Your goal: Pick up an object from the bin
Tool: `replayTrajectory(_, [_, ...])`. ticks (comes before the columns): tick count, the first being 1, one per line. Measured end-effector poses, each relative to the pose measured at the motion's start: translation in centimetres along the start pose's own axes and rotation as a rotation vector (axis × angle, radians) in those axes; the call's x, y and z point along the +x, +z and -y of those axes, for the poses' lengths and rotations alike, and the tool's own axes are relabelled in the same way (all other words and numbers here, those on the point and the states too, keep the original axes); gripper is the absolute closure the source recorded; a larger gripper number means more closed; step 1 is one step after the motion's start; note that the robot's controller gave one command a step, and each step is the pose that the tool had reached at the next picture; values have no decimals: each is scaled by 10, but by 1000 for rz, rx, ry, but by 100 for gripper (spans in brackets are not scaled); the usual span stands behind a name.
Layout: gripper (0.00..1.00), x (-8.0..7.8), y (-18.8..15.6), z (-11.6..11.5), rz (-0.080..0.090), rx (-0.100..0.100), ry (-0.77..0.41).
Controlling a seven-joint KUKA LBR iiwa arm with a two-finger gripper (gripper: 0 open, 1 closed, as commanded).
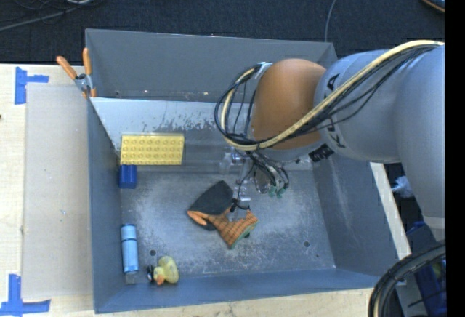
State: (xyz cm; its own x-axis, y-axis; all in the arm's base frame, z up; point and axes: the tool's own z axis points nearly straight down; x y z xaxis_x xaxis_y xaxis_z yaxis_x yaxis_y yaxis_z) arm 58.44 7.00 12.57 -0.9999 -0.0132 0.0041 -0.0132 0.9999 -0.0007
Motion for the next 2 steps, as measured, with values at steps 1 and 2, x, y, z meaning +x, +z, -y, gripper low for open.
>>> replayTrajectory(1, [0,-2,41,4,3,-2,18])
replayTrajectory(2, [100,21,53,4,2,-3,238])
